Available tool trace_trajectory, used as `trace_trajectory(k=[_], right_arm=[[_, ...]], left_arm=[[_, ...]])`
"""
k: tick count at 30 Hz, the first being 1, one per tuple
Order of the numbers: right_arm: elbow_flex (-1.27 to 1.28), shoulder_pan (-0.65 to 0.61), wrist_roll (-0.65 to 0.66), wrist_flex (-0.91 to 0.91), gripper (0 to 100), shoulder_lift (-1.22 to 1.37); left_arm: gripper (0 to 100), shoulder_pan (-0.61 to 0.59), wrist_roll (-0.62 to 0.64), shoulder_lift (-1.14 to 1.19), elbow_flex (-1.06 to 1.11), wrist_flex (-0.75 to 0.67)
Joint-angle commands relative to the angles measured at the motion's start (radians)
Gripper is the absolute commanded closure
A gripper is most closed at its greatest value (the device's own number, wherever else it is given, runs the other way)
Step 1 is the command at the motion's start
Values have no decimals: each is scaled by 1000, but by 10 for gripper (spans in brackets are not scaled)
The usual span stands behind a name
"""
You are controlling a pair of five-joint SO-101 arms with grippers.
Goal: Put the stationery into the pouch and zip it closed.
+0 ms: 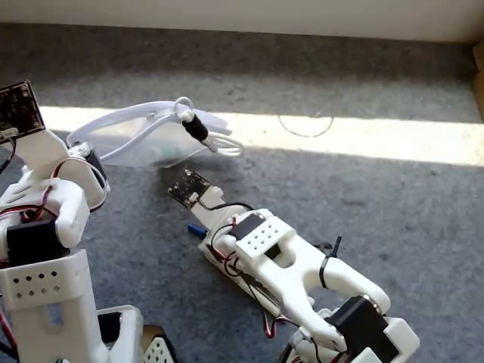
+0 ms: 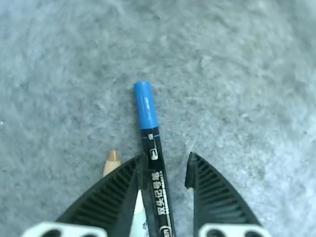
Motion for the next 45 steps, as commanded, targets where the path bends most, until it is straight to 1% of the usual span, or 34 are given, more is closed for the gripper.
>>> trace_trajectory(k=[1,21,26,35,37,39,42,45], right_arm=[[-44,-10,18,-13,872,-5],[-12,-15,23,-10,872,-4],[-15,-39,25,70,872,-4],[-15,-48,25,73,872,-4],[-15,-48,25,73,890,-4],[-15,-48,26,70,934,-4],[-15,-48,87,70,985,-4],[-15,-47,124,70,994,-5]], left_arm=[[989,-5,3,33,5,-6],[989,-5,3,33,5,-6],[989,-5,2,33,5,-6],[989,-5,2,33,5,-5],[989,-5,2,33,5,-5],[989,-5,2,33,5,-5],[989,-5,2,33,5,-5],[989,-5,2,33,5,-5]])
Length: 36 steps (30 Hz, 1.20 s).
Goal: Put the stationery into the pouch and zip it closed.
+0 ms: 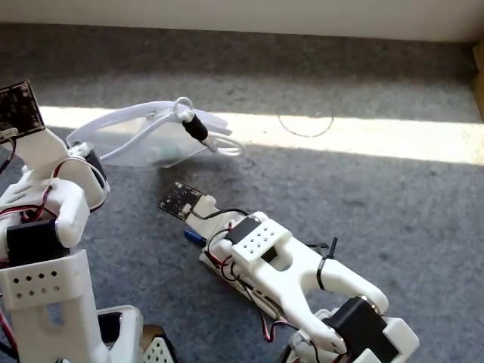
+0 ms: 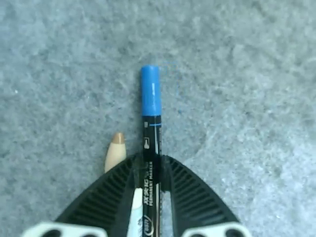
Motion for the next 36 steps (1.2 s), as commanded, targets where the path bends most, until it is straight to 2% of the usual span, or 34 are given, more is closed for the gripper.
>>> trace_trajectory(k=[1,8,15,20,29,36], right_arm=[[-15,-8,34,5,994,-5],[-16,-5,34,8,994,-18],[-24,107,35,33,994,-41],[-18,113,37,168,994,-189],[-13,117,35,257,994,-453],[-13,117,34,344,994,-676]], left_arm=[[989,-4,2,33,5,-5],[989,-4,2,33,5,-5],[989,-4,2,33,5,-6],[989,-4,2,33,5,-6],[989,-2,2,33,7,-3],[989,64,0,33,8,0]])
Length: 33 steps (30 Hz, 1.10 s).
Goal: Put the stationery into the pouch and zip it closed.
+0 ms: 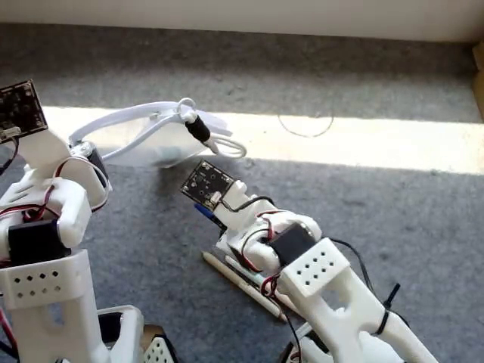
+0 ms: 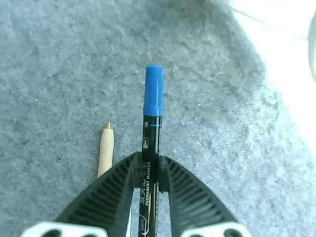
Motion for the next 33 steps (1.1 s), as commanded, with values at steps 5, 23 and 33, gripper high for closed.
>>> trace_trajectory(k=[5,23,33], right_arm=[[-13,19,8,51,994,-294],[-28,18,-51,42,994,-518],[-114,13,-135,-79,994,-536]], left_arm=[[989,56,-11,33,12,0],[990,236,-78,33,41,0],[992,305,-121,33,65,-6]])
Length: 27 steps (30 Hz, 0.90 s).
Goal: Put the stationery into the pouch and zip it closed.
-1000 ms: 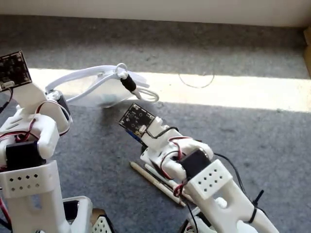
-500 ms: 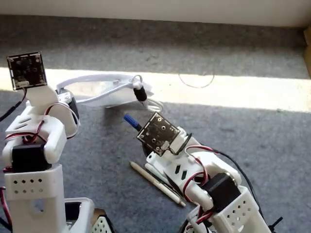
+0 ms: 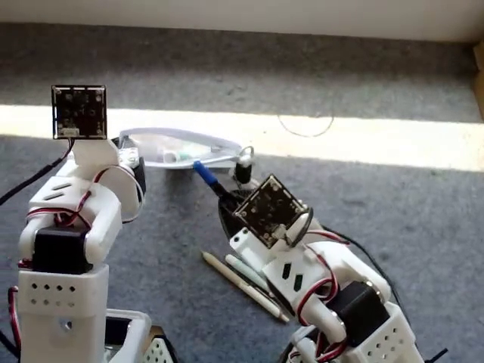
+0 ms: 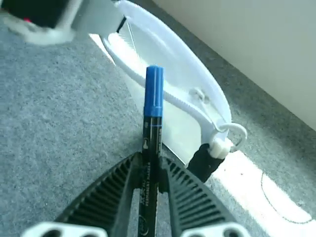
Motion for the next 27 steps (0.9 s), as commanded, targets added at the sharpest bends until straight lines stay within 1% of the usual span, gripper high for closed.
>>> trace_trajectory(k=[1,6,13,20,24,27], right_arm=[[-76,13,-46,-79,994,-18],[-107,13,-94,-188,994,-13],[-101,12,-95,-372,994,-12],[-59,-71,-91,-619,994,-10],[-1,-85,-91,-792,994,-7],[8,-85,-91,-851,994,33]], left_arm=[[992,15,-9,36,48,-3],[992,15,-11,36,48,-3],[992,13,-12,35,48,2],[992,13,-12,35,48,3],[992,13,-12,35,48,3],[991,13,-12,35,48,3]])
